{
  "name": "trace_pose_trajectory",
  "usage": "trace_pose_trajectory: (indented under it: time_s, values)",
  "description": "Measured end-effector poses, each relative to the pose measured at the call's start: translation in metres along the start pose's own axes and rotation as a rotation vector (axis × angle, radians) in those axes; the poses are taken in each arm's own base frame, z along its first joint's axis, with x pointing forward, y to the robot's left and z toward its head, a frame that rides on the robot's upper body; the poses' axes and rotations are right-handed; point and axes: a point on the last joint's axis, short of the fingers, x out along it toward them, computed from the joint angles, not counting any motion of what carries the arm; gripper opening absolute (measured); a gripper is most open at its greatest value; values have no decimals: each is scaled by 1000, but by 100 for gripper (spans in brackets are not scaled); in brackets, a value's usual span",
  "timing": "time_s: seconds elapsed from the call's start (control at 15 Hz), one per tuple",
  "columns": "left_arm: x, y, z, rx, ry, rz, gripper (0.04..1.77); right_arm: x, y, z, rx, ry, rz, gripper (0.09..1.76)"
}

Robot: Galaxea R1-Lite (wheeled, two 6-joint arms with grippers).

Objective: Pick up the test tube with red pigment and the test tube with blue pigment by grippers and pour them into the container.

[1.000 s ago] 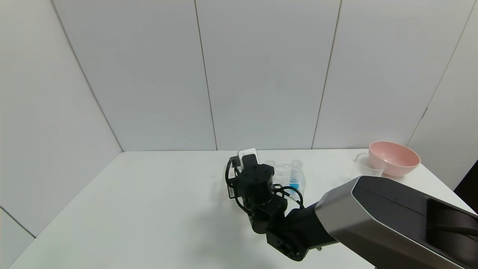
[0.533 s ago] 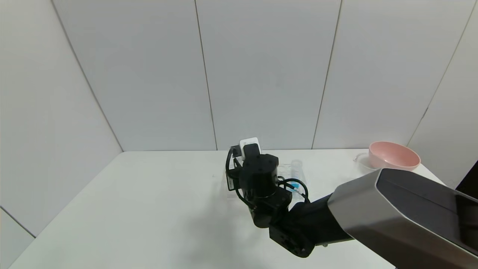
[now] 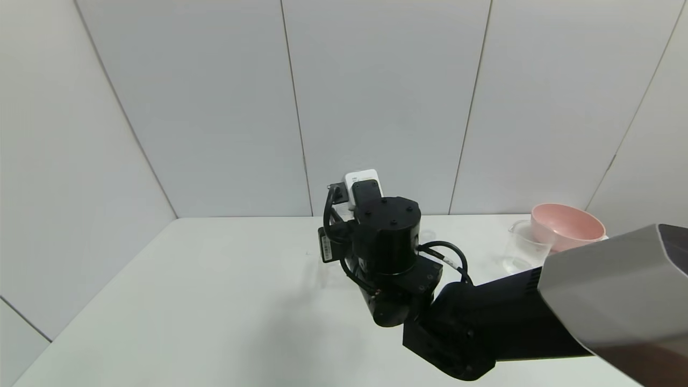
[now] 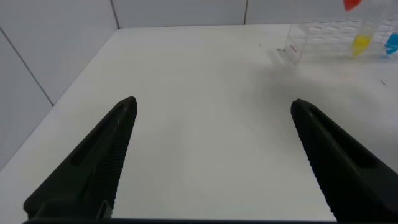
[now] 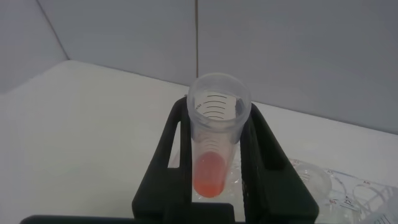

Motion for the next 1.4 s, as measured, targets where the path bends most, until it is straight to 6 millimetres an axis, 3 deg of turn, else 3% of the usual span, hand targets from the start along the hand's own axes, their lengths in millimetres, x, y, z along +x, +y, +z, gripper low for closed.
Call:
trace_pose_trajectory:
  time_s: [0.33,0.6,0.87,1.4]
  values:
    - [0,0,0,0,0,0,176,-13,-9,9,-10,8,0,51]
    - [0,0,0,0,0,0,176,-46,-34,8,-55,77,44,51]
    - [0,0,0,0,0,0,176,-94,-89,20,-72,128,99,51]
    - [0,0,0,0,0,0,176,-179,-239,50,-52,241,69,51]
